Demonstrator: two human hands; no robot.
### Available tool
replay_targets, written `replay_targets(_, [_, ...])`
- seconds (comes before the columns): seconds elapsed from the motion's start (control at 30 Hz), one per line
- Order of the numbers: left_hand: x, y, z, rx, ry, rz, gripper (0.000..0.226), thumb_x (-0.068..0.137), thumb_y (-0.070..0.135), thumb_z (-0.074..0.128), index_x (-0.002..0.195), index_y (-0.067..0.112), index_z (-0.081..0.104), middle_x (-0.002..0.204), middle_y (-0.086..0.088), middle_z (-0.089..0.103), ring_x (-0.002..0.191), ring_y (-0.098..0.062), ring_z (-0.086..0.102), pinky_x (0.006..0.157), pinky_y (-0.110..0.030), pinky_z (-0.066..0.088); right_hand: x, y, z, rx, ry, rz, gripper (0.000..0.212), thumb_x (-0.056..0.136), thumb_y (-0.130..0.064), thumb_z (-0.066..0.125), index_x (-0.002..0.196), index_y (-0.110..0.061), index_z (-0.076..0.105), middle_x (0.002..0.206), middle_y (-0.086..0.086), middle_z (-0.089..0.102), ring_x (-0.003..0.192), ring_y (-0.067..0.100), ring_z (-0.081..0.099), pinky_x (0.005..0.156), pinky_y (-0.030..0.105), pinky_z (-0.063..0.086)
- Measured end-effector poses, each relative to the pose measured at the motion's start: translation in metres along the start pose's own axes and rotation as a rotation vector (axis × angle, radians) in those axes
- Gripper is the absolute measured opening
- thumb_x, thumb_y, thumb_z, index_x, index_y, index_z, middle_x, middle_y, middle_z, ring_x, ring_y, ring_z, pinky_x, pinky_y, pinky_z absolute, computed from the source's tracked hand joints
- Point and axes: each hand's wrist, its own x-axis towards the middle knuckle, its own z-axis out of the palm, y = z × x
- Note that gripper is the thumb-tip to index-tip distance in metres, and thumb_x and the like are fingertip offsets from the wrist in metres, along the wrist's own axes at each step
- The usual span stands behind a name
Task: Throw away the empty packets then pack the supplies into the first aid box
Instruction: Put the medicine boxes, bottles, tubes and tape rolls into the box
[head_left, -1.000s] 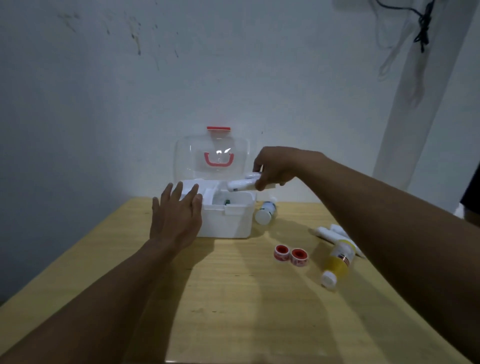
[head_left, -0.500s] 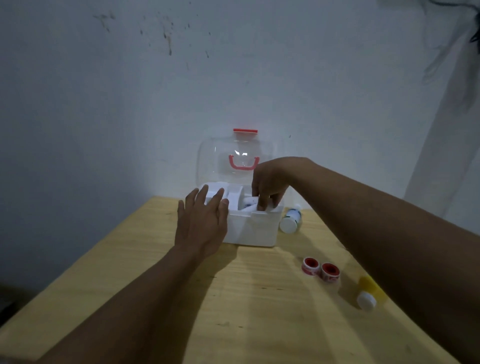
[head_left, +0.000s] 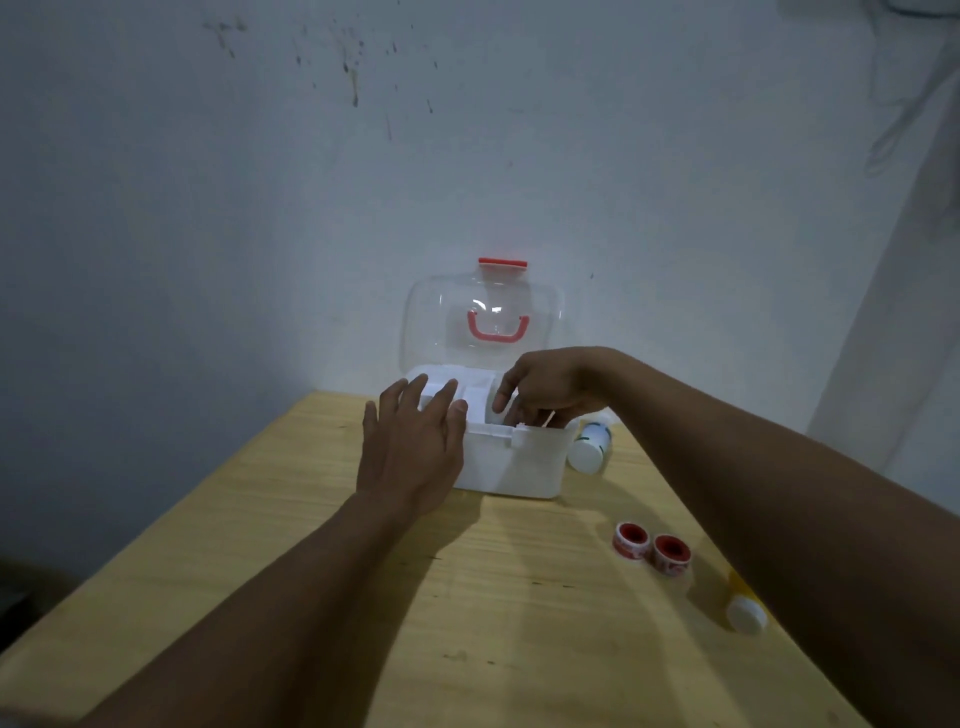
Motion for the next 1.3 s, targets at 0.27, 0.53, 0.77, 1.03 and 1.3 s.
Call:
replay_targets(0.27, [0.002, 0.009, -0.006, 0.099, 0.013, 0.021, 0.058, 0.096, 0.047, 0.014, 0.143, 0.031, 0.044, 0.153, -0.001, 0.039, 0.149, -0.023, 0.016, 0.117, -0.059, -0.001, -0.017, 0.009, -0.009, 0.137, 0.140, -0.086, 0.029, 0.096, 0.003, 0.046, 0.116, -0.002, 0.066, 0.109, 0.014, 0.073, 0.098, 0.024, 0.072, 0.085, 0.035, 0.060])
replay_targets(0.53, [-0.006, 0.028, 0.002, 0.216, -0.016, 0.125, 0.065, 0.097, 0.055, 0.004, 0.147, 0.032, 0.036, 0.156, -0.006, 0.033, 0.150, -0.029, 0.007, 0.113, -0.066, -0.007, -0.071, 0.041, -0.024, -0.255, 0.428, -0.118, 0.040, 0.093, -0.025, 0.062, 0.130, -0.011, 0.064, 0.131, 0.005, 0.064, 0.118, 0.023, 0.059, 0.093, 0.028, 0.043])
replay_targets(0.77, [-0.007, 0.031, 0.004, 0.303, -0.009, 0.154, 0.068, 0.097, 0.055, 0.001, 0.146, 0.028, 0.039, 0.154, -0.012, 0.037, 0.149, -0.033, 0.011, 0.111, -0.070, -0.003, -0.113, 0.111, -0.026, -0.442, 0.440, 0.113, 0.053, 0.097, -0.039, 0.055, 0.141, -0.009, 0.053, 0.147, 0.008, 0.050, 0.131, 0.028, 0.049, 0.103, 0.035, 0.040])
replay_targets(1.03, [-0.008, 0.034, 0.002, 0.299, -0.009, 0.149, 0.068, 0.098, 0.053, 0.004, 0.143, 0.025, 0.045, 0.151, -0.014, 0.042, 0.147, -0.036, 0.018, 0.110, -0.072, 0.000, -0.116, 0.194, -0.030, -0.510, 0.369, 0.426, 0.045, 0.086, -0.048, 0.065, 0.073, -0.005, 0.060, 0.094, 0.008, 0.070, 0.078, 0.025, 0.060, 0.083, 0.038, 0.054])
replay_targets(1.3, [-0.007, 0.032, 0.004, 0.282, -0.009, 0.150, 0.070, 0.097, 0.055, 0.006, 0.140, 0.023, 0.050, 0.148, -0.014, 0.045, 0.144, -0.038, 0.027, 0.111, -0.070, -0.001, -0.133, 0.204, -0.023, -0.526, 0.207, 0.484, 0.056, 0.088, -0.050, 0.065, 0.125, -0.009, 0.065, 0.117, 0.007, 0.065, 0.096, 0.024, 0.066, 0.054, 0.028, 0.046])
